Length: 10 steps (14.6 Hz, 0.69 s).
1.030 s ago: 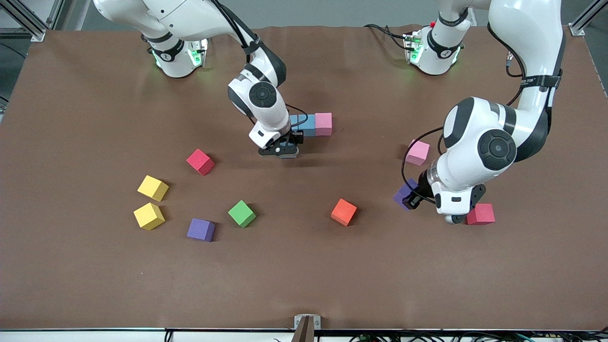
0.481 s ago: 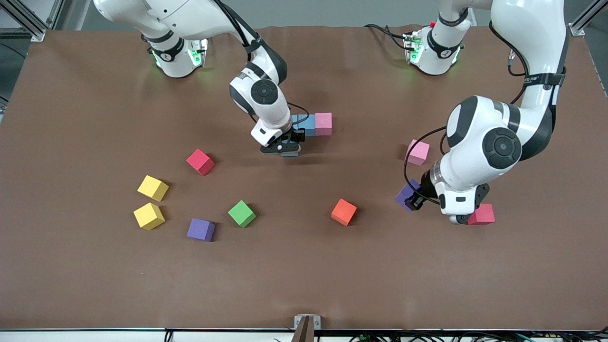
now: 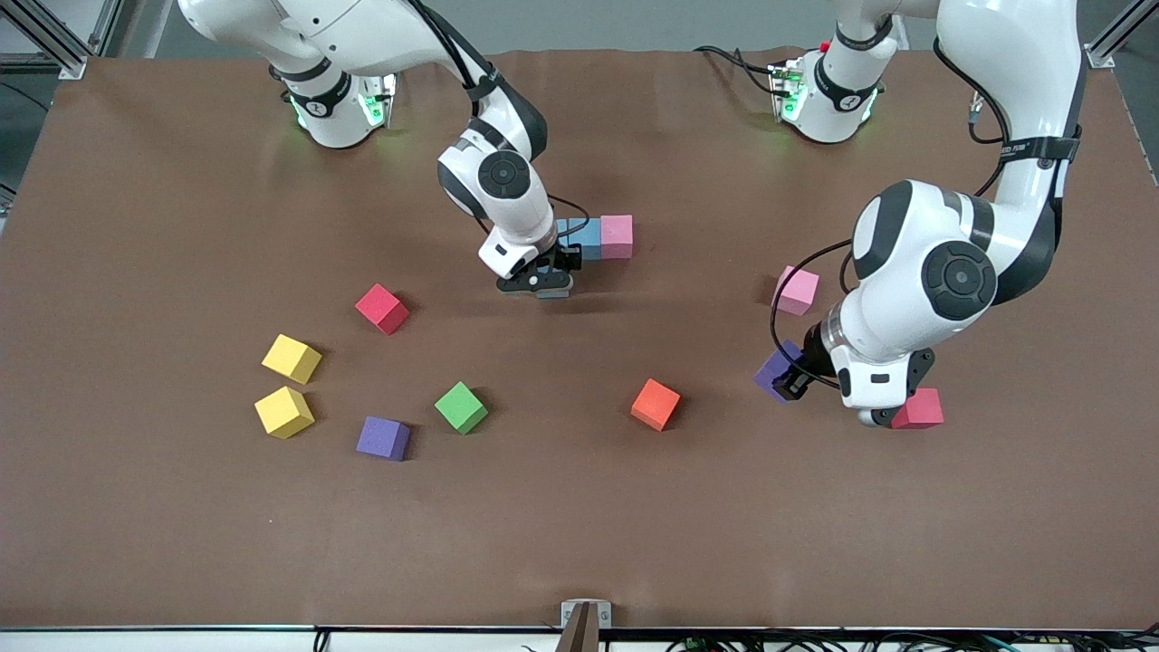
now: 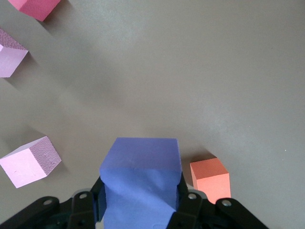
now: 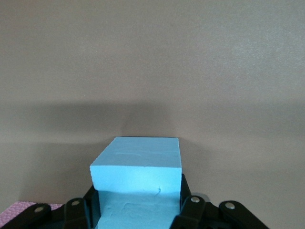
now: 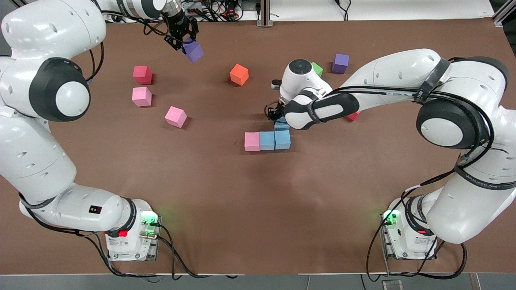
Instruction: Arrange 11 blocks into digit 3
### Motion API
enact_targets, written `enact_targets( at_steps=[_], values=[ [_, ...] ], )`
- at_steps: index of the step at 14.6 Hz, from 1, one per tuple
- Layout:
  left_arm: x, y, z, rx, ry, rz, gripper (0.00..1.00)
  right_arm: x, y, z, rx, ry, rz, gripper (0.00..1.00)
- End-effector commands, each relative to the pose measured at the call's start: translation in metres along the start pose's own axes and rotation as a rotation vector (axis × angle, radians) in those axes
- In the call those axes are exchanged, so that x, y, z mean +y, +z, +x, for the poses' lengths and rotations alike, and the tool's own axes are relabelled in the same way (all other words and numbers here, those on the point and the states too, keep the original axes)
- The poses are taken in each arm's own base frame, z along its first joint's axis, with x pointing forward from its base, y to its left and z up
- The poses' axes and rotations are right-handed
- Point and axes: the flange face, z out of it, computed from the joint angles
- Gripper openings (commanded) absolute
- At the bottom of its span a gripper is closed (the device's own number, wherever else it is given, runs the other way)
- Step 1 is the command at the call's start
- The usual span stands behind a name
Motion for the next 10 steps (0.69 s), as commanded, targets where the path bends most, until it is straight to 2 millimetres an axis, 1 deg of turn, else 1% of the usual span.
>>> enact_targets(
  at_steps=[1,7,10],
  values=[
    [-0.0033,-0.0105,-0.0028,-0.015,-0.019,-0.004,0.01,0.0061,-0.0048,-0.0105,0.008,0.008,-0.011,0.01],
    [-0.003,-0.0112,-0.0027,-0.014,-0.017,-0.005,0.01,0.0036,-0.0045,-0.0131,0.006,0.007,-0.01,0.01],
    [-0.0032,-0.0085,-0.0025,-0.017,-0.018,-0.002,0.01,0.0032,-0.0037,-0.0139,0.005,0.013,-0.01,0.01]
  ],
)
